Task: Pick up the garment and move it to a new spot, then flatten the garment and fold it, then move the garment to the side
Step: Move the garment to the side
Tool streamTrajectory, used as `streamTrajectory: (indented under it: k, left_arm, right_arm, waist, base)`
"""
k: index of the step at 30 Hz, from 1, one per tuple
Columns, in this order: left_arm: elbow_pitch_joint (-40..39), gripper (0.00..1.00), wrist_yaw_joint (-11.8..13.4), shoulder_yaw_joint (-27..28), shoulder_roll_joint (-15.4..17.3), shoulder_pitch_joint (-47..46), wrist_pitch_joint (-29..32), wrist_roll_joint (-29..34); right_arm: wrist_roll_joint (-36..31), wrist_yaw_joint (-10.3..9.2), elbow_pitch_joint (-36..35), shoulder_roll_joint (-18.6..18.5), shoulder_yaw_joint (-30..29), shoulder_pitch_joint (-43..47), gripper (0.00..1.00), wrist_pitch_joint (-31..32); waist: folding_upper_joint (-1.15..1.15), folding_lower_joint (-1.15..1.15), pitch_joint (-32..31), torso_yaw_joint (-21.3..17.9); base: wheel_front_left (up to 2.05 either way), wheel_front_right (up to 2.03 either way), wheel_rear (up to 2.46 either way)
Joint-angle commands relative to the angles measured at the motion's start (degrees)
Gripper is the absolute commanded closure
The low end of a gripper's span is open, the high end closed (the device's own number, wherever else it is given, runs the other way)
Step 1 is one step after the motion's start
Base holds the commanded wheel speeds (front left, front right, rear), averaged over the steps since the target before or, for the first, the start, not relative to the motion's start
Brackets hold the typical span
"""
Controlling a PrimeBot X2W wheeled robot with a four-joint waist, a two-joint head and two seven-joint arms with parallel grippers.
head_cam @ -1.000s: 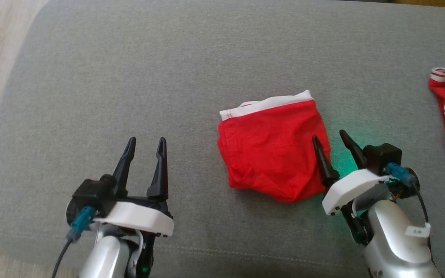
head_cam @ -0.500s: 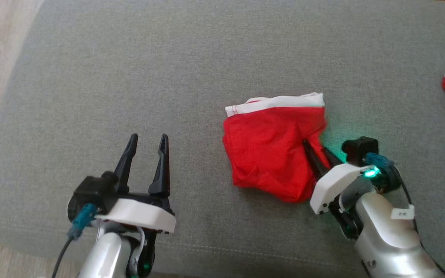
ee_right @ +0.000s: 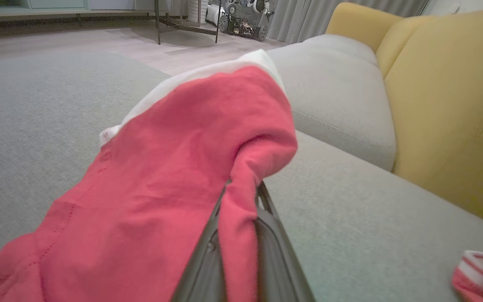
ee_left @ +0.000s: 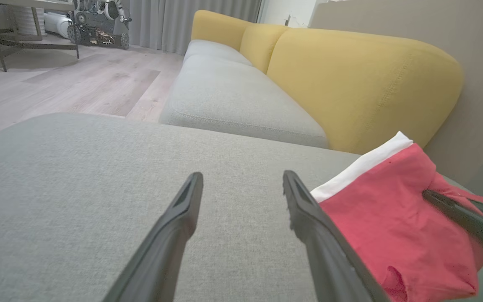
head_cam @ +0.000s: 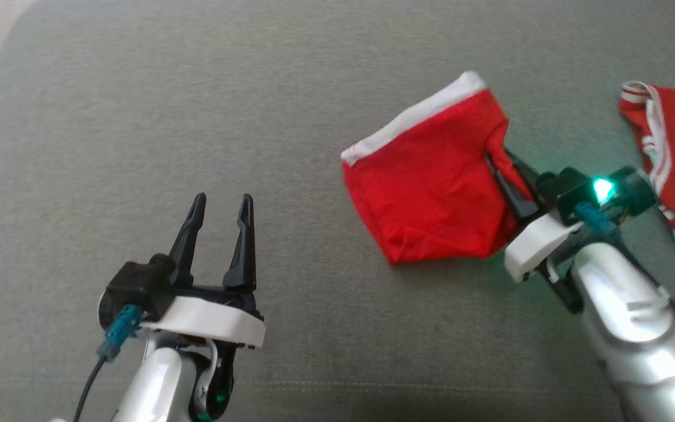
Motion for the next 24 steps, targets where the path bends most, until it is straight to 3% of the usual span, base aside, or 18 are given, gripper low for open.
streamTrajectory:
  k: [1, 11, 18, 24]
  left_arm:
    - [-2.5, 0.0, -0.1, 2.1, 0.3, -2.7, -0.3, 0.8]
    - [-3.6, 0.0, -1.1, 1.8, 0.3, -5.0, -0.3, 2.2]
    - [-3.8, 0.0, -1.9, 2.1, 0.3, -6.4, -0.3, 3.2]
    - [-3.7, 0.0, -2.5, 2.6, 0.3, -7.0, -0.3, 3.8]
  right_arm:
    - [-0.7, -0.05, -2.5, -1.6, 1.1, -1.8, 1.0, -0.8]
    - [0.5, -0.05, -5.0, -12.8, 4.1, -7.2, 1.0, 4.9]
    - [1.8, -0.05, -5.4, -21.0, 1.2, -9.9, 1.0, 9.2]
    - [1.8, -0.05, -6.4, -24.8, -2.2, -9.8, 1.0, 12.6]
  waist:
    - [0.0, 0.0, 0.6, -1.8]
    - [0.0, 0.0, 4.7, -7.2]
    - [0.0, 0.0, 7.6, -9.0]
    - [0.0, 0.0, 9.2, -9.9]
  base:
    - [0.0, 0.0, 0.0]
    - [0.0, 0.0, 0.0]
    - [0.0, 0.0, 0.0]
    - [0.0, 0.0, 0.0]
